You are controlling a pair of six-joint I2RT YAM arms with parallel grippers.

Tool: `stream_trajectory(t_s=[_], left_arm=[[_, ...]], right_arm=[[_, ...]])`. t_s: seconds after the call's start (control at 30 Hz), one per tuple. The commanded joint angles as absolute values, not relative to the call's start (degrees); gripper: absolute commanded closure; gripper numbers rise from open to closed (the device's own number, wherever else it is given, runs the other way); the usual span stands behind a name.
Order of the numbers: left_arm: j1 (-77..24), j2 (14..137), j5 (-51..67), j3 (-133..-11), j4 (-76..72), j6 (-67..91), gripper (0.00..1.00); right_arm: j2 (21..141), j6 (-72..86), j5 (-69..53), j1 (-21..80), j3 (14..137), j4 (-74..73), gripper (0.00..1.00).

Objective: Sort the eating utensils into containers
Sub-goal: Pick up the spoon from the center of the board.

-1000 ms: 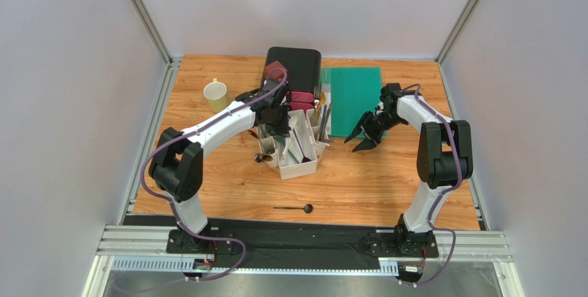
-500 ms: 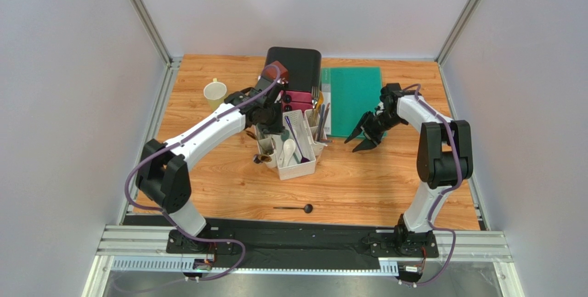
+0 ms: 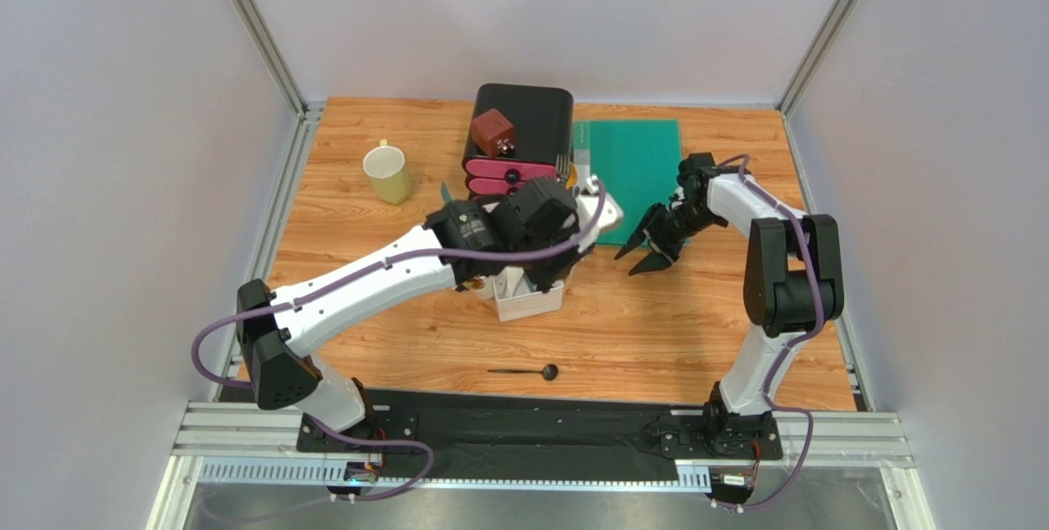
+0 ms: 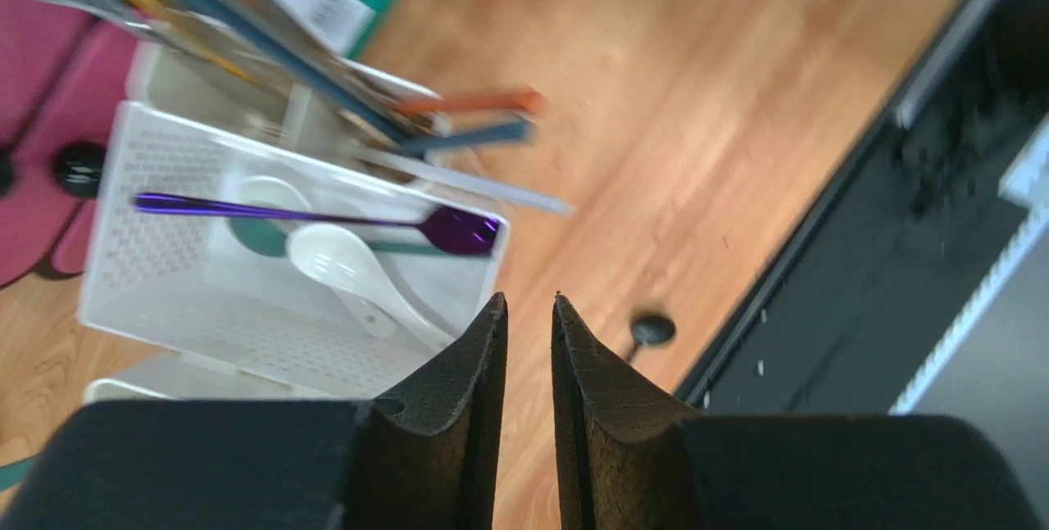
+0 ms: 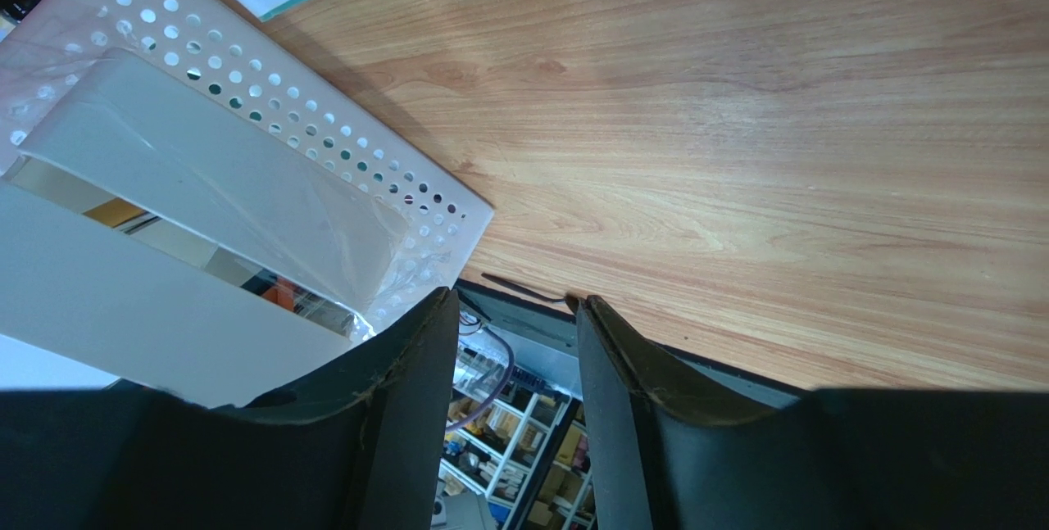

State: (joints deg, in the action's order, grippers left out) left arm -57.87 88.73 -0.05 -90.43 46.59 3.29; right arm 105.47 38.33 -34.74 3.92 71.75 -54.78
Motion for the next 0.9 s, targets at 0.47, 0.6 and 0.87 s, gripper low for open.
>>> stream_trajectory(t_s=[0.47,0.6,0.87], left_arm=[[-64.60,97.46,0.78,-76.02,55.19,-9.58,0.66],[-66.44,100.28,0.97,-76.20,56.07,-9.67,0.66],[-67.94,101.52,1.32,-74.27,56.07,-8.26,0.66]], right_arm=[[102.39,40.52,-35.51,3.52,68.03,-51.42,0.55],[102.66,40.60,-35.51,3.60,67.85,-50.98,0.55],[103.80,40.34,-35.95,3.60,67.68,-50.62,0.55]])
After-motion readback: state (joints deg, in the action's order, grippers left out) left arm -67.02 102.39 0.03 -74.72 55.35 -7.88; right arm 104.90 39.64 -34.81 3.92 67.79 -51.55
